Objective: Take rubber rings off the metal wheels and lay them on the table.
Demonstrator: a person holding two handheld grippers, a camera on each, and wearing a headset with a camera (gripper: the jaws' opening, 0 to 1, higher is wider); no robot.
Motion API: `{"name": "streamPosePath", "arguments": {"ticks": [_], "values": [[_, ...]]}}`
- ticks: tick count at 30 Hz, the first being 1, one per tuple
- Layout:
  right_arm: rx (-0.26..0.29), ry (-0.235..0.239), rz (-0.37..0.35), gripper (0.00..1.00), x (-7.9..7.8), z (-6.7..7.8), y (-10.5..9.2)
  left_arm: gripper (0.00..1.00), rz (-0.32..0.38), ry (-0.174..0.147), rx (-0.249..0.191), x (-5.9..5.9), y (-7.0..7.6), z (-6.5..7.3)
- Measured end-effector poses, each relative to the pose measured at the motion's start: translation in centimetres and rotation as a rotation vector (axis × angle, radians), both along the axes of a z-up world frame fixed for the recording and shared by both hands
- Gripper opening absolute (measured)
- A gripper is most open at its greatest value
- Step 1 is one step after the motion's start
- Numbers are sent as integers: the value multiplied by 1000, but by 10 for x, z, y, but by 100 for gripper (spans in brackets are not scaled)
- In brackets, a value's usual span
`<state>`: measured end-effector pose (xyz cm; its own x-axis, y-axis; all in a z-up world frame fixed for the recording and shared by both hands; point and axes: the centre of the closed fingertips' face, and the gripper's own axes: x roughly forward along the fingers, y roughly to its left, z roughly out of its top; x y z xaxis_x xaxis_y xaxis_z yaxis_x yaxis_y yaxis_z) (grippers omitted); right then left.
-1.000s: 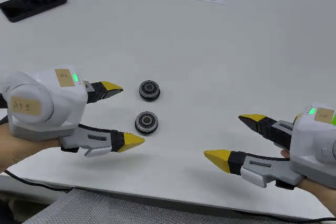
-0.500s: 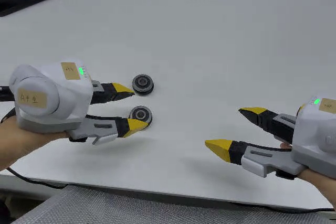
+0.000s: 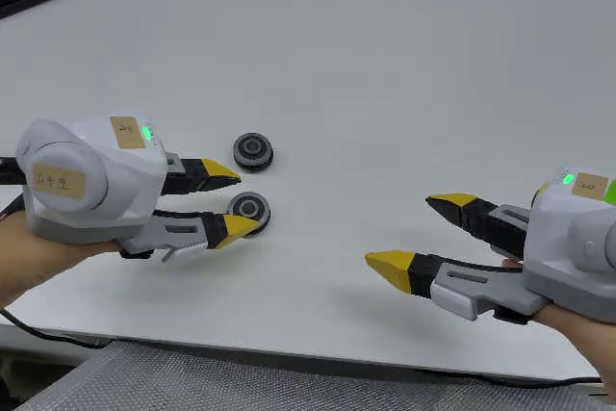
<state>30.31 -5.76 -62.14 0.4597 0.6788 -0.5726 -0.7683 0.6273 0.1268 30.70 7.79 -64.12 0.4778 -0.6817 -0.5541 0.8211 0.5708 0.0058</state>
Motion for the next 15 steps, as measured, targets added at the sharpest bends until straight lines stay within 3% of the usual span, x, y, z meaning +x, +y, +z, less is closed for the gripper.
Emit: {"name": "streamPosePath", "arguments": {"ticks": [15], "values": [[7,17,1,60,0,-2,4,17,-15,24,-3,-2,0,-6]]}}
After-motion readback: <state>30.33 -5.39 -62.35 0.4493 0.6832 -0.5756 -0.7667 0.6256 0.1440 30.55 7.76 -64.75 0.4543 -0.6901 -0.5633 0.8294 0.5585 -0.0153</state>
